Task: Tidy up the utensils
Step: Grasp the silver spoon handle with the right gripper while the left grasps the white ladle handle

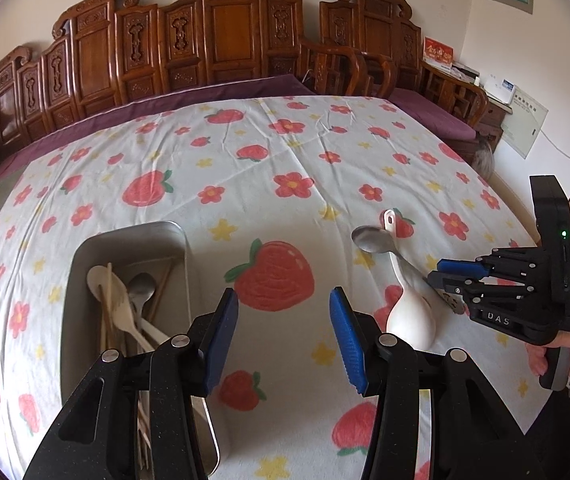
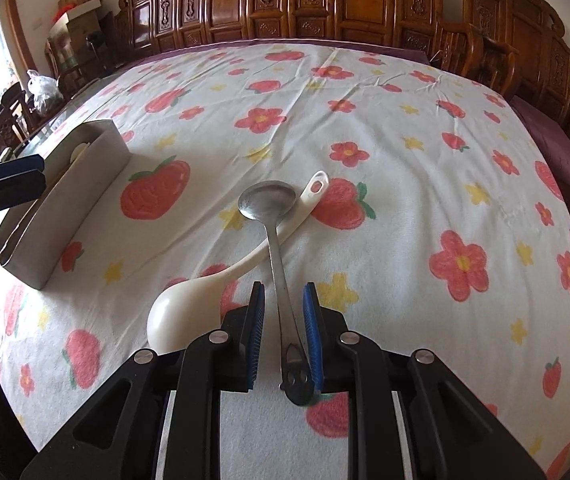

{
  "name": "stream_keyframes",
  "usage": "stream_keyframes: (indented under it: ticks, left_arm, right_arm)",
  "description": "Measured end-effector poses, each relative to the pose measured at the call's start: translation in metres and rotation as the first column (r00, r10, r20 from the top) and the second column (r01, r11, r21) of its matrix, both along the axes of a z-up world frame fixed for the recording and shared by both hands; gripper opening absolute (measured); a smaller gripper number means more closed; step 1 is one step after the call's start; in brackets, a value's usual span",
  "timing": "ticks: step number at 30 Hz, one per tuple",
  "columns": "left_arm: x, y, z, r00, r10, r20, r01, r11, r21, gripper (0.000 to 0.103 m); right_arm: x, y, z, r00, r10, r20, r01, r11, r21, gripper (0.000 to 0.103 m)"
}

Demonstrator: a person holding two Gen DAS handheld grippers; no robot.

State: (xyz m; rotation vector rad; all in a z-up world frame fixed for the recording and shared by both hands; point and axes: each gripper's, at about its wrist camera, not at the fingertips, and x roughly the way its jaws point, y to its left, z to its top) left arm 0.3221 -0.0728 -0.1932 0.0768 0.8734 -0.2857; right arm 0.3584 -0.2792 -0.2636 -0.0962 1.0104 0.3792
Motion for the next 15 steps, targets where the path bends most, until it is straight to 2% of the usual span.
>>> stream_keyframes:
  ticks: [11, 13, 15]
  left_arm:
    - [0.026, -0.027, -0.014, 0.997, -0.077, -0.010, 0.077, 0.997, -0.023, 0.045]
    - [0.030, -0.034, -0.017, 0.995, -0.093, -0.018, 0.093, 0.995, -0.029, 0.045]
    - [0.034, -0.043, -0.020, 0.993, -0.113, -0.025, 0.112, 0.993, -0.029, 0.046]
  right_arm:
    - [0.014, 0.014, -0.014, 0.998, 0.057, 0.006, -0.056, 0.996, -0.076, 0.022]
    - [0.014, 0.014, -0.014, 0.998, 0.062, 0.016, -0.061, 0.994, -0.094, 0.009]
    - [0.014, 0.016, -0.014, 0.997, 0.069, 0.020, -0.066, 0.992, -0.107, 0.008]
